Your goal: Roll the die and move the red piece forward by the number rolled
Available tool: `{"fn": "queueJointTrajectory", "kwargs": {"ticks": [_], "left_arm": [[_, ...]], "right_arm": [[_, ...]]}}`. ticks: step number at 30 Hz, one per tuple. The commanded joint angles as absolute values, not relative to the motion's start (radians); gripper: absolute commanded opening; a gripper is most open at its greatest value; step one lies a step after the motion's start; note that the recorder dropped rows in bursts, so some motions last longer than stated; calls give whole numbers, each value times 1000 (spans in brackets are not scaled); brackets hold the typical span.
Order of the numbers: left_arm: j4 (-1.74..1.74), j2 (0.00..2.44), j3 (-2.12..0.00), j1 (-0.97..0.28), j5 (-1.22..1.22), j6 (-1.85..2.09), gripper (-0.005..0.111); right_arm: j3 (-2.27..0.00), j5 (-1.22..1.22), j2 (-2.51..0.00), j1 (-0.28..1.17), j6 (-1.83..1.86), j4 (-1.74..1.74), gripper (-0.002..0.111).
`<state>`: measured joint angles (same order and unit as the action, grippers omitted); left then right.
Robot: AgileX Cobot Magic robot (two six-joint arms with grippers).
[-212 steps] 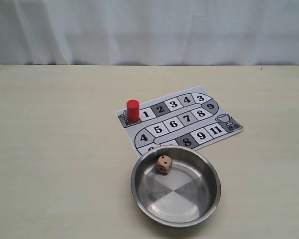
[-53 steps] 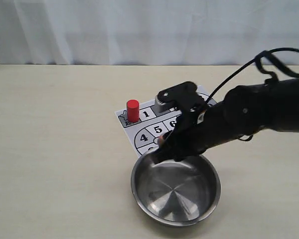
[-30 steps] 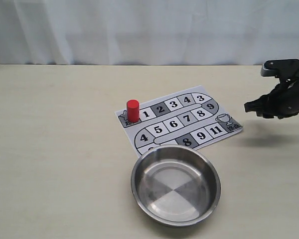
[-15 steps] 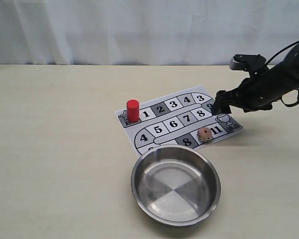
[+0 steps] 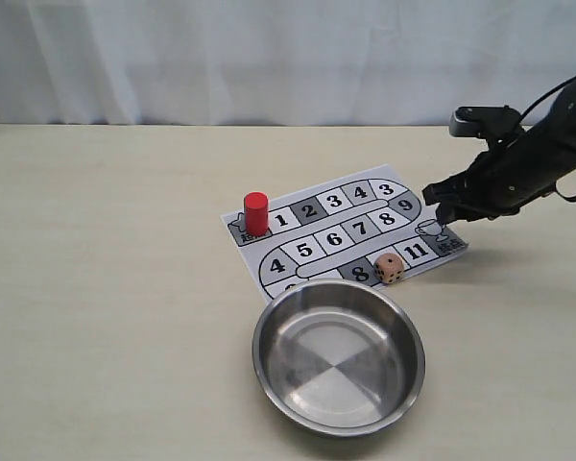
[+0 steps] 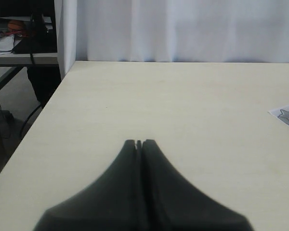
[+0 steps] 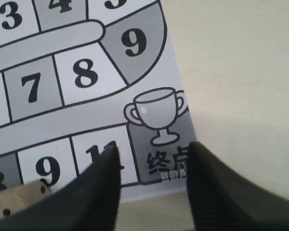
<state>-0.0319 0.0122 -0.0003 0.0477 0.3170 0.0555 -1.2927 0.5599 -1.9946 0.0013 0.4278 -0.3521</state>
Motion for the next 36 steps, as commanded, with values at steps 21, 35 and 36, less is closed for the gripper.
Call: {"fn": "queueJointTrajectory", "kwargs": {"ticks": [21, 35, 36], "left_arm": [[-31, 12, 0, 47, 308, 56, 0], [-31, 12, 0, 47, 308, 56, 0], [-31, 12, 0, 47, 308, 56, 0]], "right_arm": [[-1241, 761, -1882, 118, 464, -144, 4], [-1226, 775, -1928, 221, 506, -142, 4], [-1219, 778, -1935, 221, 509, -142, 4]]}}
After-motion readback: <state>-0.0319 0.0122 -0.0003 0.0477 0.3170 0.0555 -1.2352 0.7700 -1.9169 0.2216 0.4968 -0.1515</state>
